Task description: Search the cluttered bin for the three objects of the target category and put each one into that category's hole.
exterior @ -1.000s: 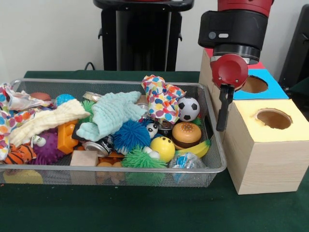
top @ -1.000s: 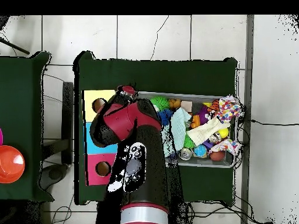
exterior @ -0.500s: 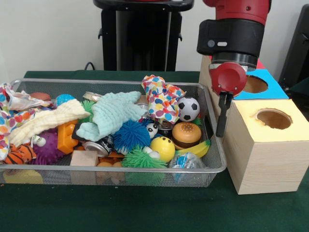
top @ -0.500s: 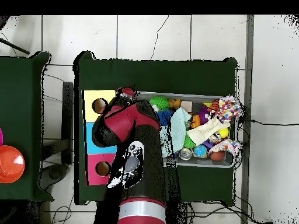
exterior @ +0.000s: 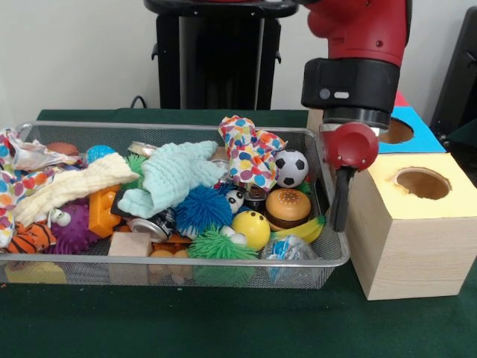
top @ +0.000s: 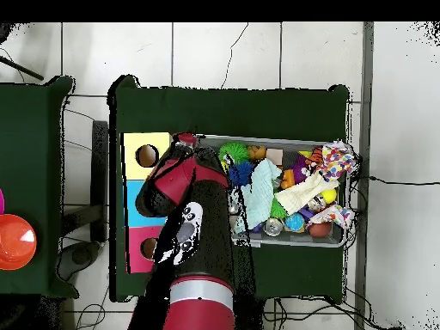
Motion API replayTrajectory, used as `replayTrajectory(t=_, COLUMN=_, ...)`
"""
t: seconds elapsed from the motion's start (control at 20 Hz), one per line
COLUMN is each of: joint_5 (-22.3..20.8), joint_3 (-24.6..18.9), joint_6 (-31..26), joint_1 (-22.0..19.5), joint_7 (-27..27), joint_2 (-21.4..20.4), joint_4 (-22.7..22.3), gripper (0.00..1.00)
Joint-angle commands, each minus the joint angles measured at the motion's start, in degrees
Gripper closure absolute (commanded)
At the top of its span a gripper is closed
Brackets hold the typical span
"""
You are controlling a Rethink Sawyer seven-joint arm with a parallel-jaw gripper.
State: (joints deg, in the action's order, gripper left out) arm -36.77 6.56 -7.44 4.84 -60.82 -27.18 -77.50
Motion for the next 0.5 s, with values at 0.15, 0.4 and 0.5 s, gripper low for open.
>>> replayTrajectory(t=0.15, joint_5=-5.5, joint_3=-1.8, joint_6=3.9, joint_1=-2.5, joint_7=-4.2, joint_2=4.8, joint_4=3.1, gripper=0.00)
replayTrajectory(t=0.4, joint_5=-5.7, joint_3=-1.2, joint_6=5.5, joint_1=-2.5, joint_7=-5.5, joint_2=6.1, joint_4=3.4, gripper=0.00)
replayTrajectory(t=0.5, joint_5=-6.0, joint_3=-1.4, joint_6=6.2, joint_1=-2.9, joint_7=-5.4, joint_2=6.5, joint_4=3.5, gripper=0.00)
